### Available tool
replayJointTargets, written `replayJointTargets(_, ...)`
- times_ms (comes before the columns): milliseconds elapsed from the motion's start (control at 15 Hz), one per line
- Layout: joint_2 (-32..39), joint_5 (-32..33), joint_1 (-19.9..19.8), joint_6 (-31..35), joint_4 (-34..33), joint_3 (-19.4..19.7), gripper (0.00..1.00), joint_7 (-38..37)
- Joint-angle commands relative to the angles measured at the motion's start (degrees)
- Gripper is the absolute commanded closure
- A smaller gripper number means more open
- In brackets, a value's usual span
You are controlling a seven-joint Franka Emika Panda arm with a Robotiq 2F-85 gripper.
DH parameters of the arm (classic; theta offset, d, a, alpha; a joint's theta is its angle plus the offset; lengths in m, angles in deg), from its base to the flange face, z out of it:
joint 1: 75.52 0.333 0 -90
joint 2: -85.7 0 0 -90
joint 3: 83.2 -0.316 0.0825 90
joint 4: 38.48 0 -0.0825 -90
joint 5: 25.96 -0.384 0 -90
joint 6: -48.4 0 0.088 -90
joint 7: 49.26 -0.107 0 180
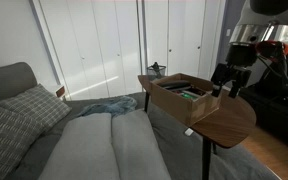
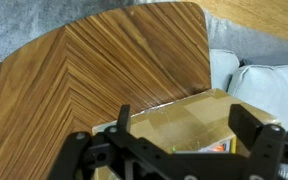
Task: Put the pen on the table in the stationary holder
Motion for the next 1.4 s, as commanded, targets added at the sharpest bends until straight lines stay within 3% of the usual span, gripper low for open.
replayJointTargets(0,0.0,-0.5,-0.8,-0.3,-0.1,-0.7,0.00,0.4)
replayJointTargets(267,0.0,-0.5,-0.8,-0.3,-0.1,-0.7,0.00,0.4)
replayJointTargets(400,-1.5,-2.9,-0.9,1.9,-1.9,-2.1,0.00,-4.0)
replayJointTargets(533,-4.3,-4.1,-1.5,0.1,-6.5,-2.6,0.00,-8.4)
replayJointTargets(733,-5.8,-1.5,-5.4,-0.8,-13.2,-3.0,0.00,-14.0)
replayJointTargets(1000,1.5,0.9,-12.1,7.5,-19.0,-2.7,0.00,-17.7)
replayJointTargets(1333,17.2,5.1,-20.0,16.4,-24.0,-1.6,0.00,-23.4)
